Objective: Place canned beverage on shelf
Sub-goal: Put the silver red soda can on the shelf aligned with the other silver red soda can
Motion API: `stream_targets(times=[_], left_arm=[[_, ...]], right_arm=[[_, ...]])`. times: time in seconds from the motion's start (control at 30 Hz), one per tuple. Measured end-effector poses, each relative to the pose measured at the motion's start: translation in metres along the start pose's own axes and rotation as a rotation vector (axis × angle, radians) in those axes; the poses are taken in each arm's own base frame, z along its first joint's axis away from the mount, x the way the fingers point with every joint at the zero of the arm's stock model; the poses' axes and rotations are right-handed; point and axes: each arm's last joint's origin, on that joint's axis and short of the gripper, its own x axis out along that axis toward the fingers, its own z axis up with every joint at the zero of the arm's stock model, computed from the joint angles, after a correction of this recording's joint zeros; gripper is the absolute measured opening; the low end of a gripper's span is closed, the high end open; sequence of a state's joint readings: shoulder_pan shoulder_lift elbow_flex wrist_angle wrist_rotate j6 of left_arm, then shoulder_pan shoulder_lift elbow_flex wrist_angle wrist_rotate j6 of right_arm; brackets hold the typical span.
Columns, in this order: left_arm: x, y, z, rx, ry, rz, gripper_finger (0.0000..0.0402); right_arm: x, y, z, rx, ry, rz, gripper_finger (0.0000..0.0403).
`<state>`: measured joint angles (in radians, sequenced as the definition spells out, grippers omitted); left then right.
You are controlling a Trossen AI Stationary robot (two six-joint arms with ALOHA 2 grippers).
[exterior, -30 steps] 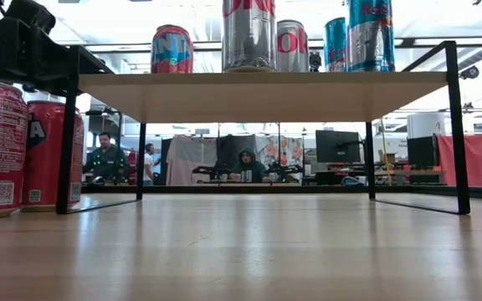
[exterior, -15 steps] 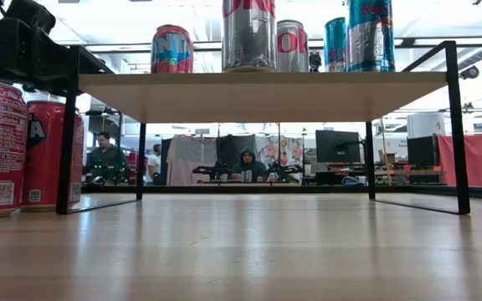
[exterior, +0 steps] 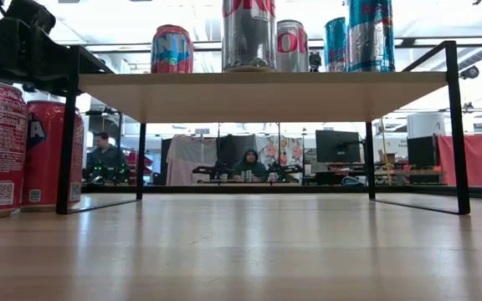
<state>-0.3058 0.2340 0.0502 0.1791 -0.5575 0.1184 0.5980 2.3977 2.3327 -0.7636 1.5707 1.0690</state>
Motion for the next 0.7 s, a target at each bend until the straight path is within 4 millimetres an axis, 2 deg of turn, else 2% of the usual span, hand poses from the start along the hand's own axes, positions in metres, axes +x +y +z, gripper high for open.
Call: stream_targets(times=[0.2, 0.47, 0.7], left_arm=[[0.0, 0.0, 0.0, 0.0, 0.0, 0.0, 0.04], [0.0, 0.0, 0.0, 0.0, 0.0, 0.0, 0.04], [0.0, 0.0, 0.0, 0.0, 0.0, 0.0, 0.04]], right_arm=[[0.002, -0.026, -0.015, 0.053, -0.001, -0.005, 0.04], [0.0, -0.053, -0.018, 0.077, -0.001, -0.001, 0.04], [-0.003, -0.06, -0.028, 0.024, 0.001, 0.006, 0.04]])
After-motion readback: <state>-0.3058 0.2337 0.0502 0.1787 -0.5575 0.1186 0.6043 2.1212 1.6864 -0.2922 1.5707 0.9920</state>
